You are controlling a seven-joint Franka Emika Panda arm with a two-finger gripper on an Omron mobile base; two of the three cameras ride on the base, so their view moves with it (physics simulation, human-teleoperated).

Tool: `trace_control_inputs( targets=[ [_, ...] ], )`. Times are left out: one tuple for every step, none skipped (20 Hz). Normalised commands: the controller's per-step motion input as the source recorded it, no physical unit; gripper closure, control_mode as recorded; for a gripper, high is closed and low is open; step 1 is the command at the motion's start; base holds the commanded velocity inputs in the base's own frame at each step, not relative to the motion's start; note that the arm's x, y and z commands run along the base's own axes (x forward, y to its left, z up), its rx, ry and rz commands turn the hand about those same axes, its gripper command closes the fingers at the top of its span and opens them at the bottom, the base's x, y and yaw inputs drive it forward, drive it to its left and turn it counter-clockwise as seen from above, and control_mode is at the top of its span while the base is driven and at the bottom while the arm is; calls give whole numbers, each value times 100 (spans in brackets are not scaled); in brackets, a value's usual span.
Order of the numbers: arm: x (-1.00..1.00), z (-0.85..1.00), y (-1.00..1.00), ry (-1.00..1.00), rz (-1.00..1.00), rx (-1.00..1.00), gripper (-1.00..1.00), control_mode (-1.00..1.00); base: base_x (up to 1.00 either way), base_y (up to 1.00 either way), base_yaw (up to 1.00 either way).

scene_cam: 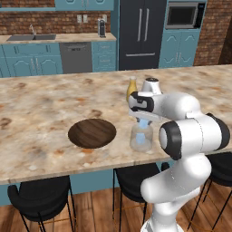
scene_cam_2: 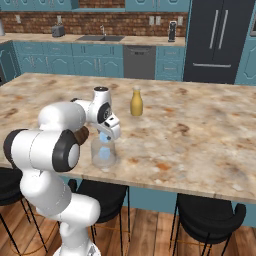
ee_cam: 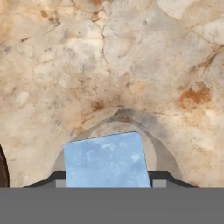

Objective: There are two ice cubes in the ice bowl. Place both ice cubes in the glass cup.

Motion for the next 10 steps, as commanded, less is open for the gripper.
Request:
trace_control_inputs(
  targets=[
    [0,0,5,0,0,0,100,-100,0,0,0],
    [0,0,1,0,0,0,100,-100,0,0,0],
    [0,0,4,0,0,0,100,-100,0,0,0],
    [0,0,2,0,0,0,100,-100,0,0,0],
    [0,0,1,0,0,0,100,-100,0,0,0],
    [0,0,1,0,0,0,100,-100,0,0,0],
    [6,0,0,0,0,0,100,-100,0,0,0],
    [1,0,0,0,0,0,100,-100,0,0,0],
    [0,0,0,0,0,0,-100,-100,0,0,0],
    [0,0,0,0,0,0,-100,-100,0,0,0]
  ],
)
